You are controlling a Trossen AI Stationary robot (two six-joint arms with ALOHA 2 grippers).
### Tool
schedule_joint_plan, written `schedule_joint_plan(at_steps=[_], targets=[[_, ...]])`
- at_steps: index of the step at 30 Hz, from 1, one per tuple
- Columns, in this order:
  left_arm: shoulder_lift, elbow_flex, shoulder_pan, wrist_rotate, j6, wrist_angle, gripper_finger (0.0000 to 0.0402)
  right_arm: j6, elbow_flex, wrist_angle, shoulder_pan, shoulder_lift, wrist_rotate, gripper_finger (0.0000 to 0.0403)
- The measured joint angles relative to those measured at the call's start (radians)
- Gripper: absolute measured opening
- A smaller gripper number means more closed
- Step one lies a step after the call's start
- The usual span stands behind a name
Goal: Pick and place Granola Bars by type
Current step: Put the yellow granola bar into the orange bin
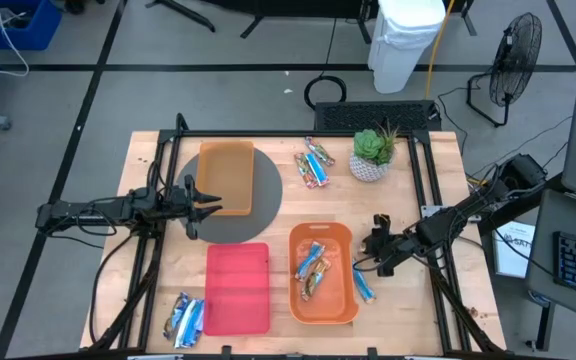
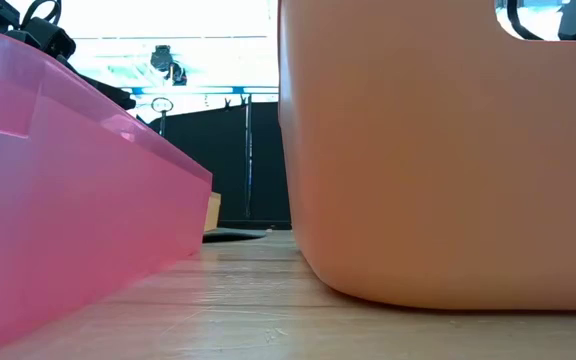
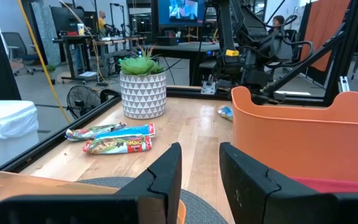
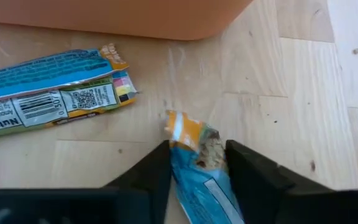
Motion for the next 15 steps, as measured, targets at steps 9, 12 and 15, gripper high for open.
schedule_joint_plan(at_steps=[9, 12, 15], targets=[[0.0, 0.0, 0.0, 0.0, 0.0, 0.0, 0.0113, -0.003, 0.012, -0.008, 0.0, 0.0, -0.001, 0.0013], [0.0, 0.0, 0.0, 0.0, 0.0, 0.0, 0.0113, -0.007, 0.047, -0.02, 0.0, 0.0, -0.001, 0.0015], [0.0, 0.0, 0.0, 0.0, 0.0, 0.0, 0.0113, -0.025, 0.102, -0.079, 0.0, 0.0, -0.001, 0.0007]])
